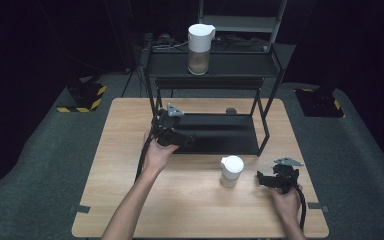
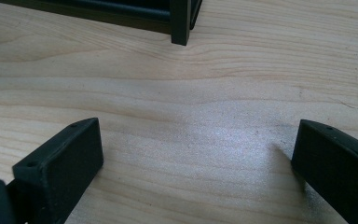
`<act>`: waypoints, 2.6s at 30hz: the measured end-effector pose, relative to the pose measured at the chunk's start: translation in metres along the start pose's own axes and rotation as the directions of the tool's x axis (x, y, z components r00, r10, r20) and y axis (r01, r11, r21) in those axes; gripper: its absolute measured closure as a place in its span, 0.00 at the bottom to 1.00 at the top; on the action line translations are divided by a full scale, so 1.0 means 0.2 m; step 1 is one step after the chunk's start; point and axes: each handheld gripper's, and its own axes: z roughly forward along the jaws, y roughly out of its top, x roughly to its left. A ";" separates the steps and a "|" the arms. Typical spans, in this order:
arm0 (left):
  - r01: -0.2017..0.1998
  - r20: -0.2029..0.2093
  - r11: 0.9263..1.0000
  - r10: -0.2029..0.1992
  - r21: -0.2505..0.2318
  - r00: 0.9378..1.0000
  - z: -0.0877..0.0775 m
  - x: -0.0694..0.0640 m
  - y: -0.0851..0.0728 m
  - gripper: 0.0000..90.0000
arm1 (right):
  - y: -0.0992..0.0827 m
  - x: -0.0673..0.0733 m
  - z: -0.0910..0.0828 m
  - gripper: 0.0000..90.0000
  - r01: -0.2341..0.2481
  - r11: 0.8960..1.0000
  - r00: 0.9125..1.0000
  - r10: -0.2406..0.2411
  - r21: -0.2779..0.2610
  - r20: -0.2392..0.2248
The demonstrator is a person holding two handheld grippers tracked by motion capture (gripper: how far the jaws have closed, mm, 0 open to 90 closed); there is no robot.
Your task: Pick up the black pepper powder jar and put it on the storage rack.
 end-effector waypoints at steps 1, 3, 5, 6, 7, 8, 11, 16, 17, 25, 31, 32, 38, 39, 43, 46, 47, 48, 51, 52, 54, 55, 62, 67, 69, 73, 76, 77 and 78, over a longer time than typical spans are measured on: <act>-0.002 0.000 1.000 0.002 0.003 1.000 0.01 0.00 -0.01 0.05 | 0.00 0.00 0.00 0.01 0.000 1.000 1.000 0.000 0.000 0.000; -0.009 -0.006 1.000 0.009 0.008 1.000 0.02 -0.01 -0.02 0.05 | 0.00 0.00 0.00 0.01 0.000 1.000 1.000 0.000 0.000 0.000; -0.014 -0.009 1.000 0.014 0.013 1.000 0.03 -0.02 -0.03 0.05 | 0.00 0.00 0.00 0.01 0.000 1.000 1.000 0.000 0.000 0.000; -0.014 -0.007 1.000 0.015 0.018 1.000 0.04 -0.02 -0.04 0.05 | 0.00 0.00 0.00 0.01 0.000 1.000 1.000 0.000 0.000 0.000; -0.013 -0.007 1.000 0.013 0.018 1.000 0.05 -0.02 -0.04 0.04 | 0.00 0.00 0.00 0.01 0.000 1.000 1.000 0.000 0.000 0.000; -0.015 -0.009 1.000 0.015 0.020 1.000 0.05 -0.03 -0.05 0.04 | 0.00 0.00 0.00 0.01 -0.001 1.000 1.000 0.001 -0.001 0.000; -0.008 -0.007 1.000 0.008 0.025 1.000 0.07 -0.02 -0.07 0.04 | 0.00 0.00 0.00 0.01 0.000 1.000 1.000 0.000 -0.001 0.000; -0.010 -0.008 0.999 0.010 0.045 1.000 0.11 -0.03 -0.10 0.04 | 0.00 0.00 0.00 0.01 0.000 1.000 1.000 0.000 -0.001 0.000; -0.011 -0.007 0.999 0.011 0.048 1.000 0.12 -0.03 -0.11 0.04 | 0.00 0.00 0.00 0.01 0.000 1.000 1.000 0.000 -0.001 0.000; -0.018 -0.017 0.998 0.019 0.067 1.000 0.17 -0.04 -0.16 0.04 | 0.00 0.00 0.00 0.01 0.000 1.000 1.000 0.000 0.000 0.000; -0.024 -0.039 0.997 0.027 0.070 0.999 0.19 -0.05 -0.19 0.04 | 0.00 0.00 0.00 0.01 0.000 1.000 1.000 0.000 -0.001 0.000; -0.020 -0.039 0.997 0.023 0.071 0.999 0.20 -0.05 -0.20 0.04 | 0.00 0.00 0.00 0.01 0.000 1.000 1.000 0.000 -0.001 0.000; -0.018 -0.037 0.996 0.021 0.089 0.999 0.23 -0.05 -0.24 0.04 | 0.00 0.00 0.00 0.01 0.000 1.000 1.000 0.000 -0.001 0.000; -0.015 -0.037 0.996 0.018 0.090 0.999 0.24 -0.05 -0.25 0.04 | 0.00 0.00 0.00 0.01 0.000 1.000 1.000 0.000 -0.001 0.000; -0.008 -0.034 0.995 0.011 0.096 0.999 0.26 -0.06 -0.27 0.04 | 0.00 0.00 0.00 0.01 0.000 1.000 1.000 0.000 -0.001 0.000; -0.006 -0.034 0.995 0.010 0.101 0.999 0.27 -0.06 -0.30 0.04 | 0.00 0.00 0.00 0.01 0.000 1.000 1.000 0.000 -0.001 0.000; 0.000 -0.036 0.995 0.004 0.099 0.999 0.28 -0.07 -0.31 0.04 | 0.00 0.00 0.00 0.01 0.000 1.000 1.000 0.000 -0.001 0.000; -0.004 -0.036 0.995 0.007 0.103 0.999 0.29 -0.08 -0.32 0.04 | 0.00 0.00 0.00 0.01 0.000 1.000 1.000 0.000 -0.001 0.000; 0.001 -0.032 0.992 0.003 0.124 0.999 0.33 -0.09 -0.36 0.04 | 0.00 0.00 0.00 0.01 0.000 1.000 1.000 0.000 -0.001 0.000; 0.004 -0.032 0.992 0.000 0.130 0.999 0.34 -0.09 -0.37 0.04 | 0.00 0.00 0.00 0.01 0.000 1.000 1.000 0.000 -0.001 0.000; 0.012 -0.035 0.990 -0.007 0.139 0.999 0.36 -0.09 -0.38 0.04 | 0.00 0.00 0.00 0.01 0.001 1.000 1.000 -0.001 0.000 0.000; 0.013 -0.037 0.990 -0.008 0.141 0.999 0.37 -0.09 -0.39 0.04 | 0.00 0.00 0.00 0.02 0.001 1.000 1.000 -0.001 -0.001 -0.001; 0.023 -0.061 0.984 -0.013 0.174 0.998 0.43 -0.12 -0.45 0.04 | 0.00 0.00 0.00 0.02 0.001 1.000 1.000 -0.001 -0.001 0.000; 0.044 -0.068 0.982 -0.032 0.183 0.997 0.47 -0.12 -0.49 0.05 | 0.00 0.00 0.00 0.02 0.001 1.000 1.000 -0.001 -0.001 0.000; 0.048 -0.070 0.982 -0.036 0.184 0.997 0.48 -0.13 -0.51 0.05 | 0.00 0.00 0.00 0.02 0.000 1.000 1.000 0.000 -0.001 0.000; 0.066 -0.068 0.981 -0.054 0.182 0.996 0.51 -0.13 -0.54 0.05 | 0.00 0.00 0.00 0.02 0.001 1.000 1.000 -0.001 -0.001 0.000; 0.086 -0.064 0.983 -0.077 0.164 0.995 0.51 -0.12 -0.58 0.04 | 0.00 0.00 0.00 0.02 0.002 1.000 1.000 -0.002 -0.001 0.000; 0.087 -0.067 0.984 -0.077 0.157 0.995 0.51 -0.12 -0.59 0.04 | 0.00 0.00 0.00 0.02 0.002 1.000 1.000 -0.002 -0.001 0.000; 0.092 -0.070 0.984 -0.082 0.152 0.994 0.51 -0.12 -0.60 0.05 | 0.00 0.00 0.00 0.02 0.002 1.000 1.000 -0.002 -0.002 0.000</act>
